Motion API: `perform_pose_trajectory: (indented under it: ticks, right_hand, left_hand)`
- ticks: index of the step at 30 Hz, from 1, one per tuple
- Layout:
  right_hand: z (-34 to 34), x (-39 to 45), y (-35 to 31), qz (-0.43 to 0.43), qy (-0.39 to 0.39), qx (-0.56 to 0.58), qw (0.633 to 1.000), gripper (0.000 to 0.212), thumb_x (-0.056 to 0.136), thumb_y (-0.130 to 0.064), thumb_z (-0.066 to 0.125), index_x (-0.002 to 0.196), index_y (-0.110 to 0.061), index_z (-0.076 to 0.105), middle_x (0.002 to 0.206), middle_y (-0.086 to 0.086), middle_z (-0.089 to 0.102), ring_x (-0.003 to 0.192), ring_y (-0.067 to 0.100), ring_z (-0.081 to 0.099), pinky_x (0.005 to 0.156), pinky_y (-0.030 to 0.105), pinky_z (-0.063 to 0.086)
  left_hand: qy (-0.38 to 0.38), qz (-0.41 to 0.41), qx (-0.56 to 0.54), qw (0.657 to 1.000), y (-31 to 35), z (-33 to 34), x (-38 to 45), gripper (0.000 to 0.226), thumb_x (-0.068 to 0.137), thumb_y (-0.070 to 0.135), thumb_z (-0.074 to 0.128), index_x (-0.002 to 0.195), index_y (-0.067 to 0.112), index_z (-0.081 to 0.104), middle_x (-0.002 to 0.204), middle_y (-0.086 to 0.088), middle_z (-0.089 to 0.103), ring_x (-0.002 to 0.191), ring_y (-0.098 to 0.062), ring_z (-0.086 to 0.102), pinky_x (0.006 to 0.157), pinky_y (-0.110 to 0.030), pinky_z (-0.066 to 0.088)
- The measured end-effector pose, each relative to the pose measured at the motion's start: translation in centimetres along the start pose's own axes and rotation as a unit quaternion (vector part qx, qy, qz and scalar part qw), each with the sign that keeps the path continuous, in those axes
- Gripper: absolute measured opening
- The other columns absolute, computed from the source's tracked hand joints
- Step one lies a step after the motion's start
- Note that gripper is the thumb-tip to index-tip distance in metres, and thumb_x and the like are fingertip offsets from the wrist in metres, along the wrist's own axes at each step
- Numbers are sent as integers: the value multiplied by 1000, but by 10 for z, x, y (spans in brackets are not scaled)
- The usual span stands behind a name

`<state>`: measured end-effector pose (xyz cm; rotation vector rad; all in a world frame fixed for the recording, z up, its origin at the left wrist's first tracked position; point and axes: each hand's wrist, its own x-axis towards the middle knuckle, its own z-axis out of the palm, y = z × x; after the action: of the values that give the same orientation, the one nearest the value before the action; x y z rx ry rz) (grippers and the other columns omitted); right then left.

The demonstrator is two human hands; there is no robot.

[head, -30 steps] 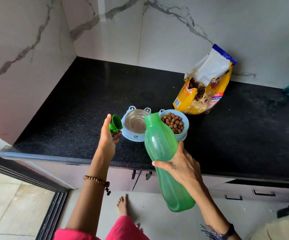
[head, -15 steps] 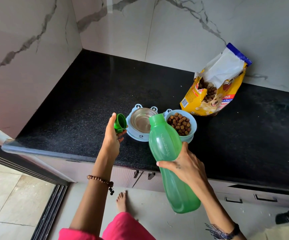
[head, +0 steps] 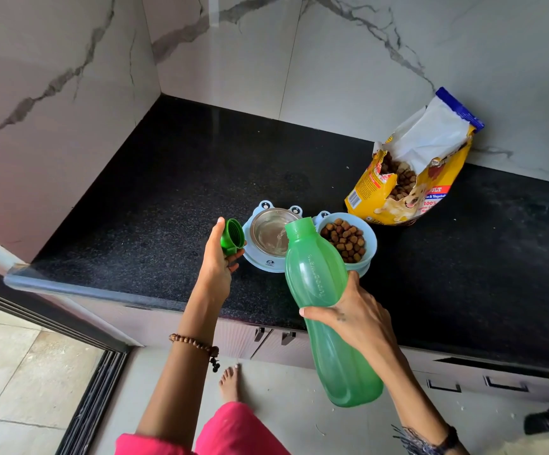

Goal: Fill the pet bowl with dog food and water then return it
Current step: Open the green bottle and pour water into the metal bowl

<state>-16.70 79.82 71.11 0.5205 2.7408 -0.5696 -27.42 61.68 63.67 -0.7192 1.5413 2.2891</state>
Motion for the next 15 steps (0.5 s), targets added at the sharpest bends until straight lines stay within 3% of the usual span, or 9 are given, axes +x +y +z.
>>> perform_pose_trajectory:
  ticks: [15]
  right_hand:
    - [-4, 1, 0, 3, -4, -1, 1000, 83, 66, -61, 71, 121, -13, 33, 126, 10, 55, 110, 31, 56, 83, 36, 44]
  left_hand:
    - [2, 5, -4, 1000, 3, 4, 3, 58, 90, 56, 40, 134, 19, 46, 126, -8, 57, 82, -10, 56, 86, -32, 30]
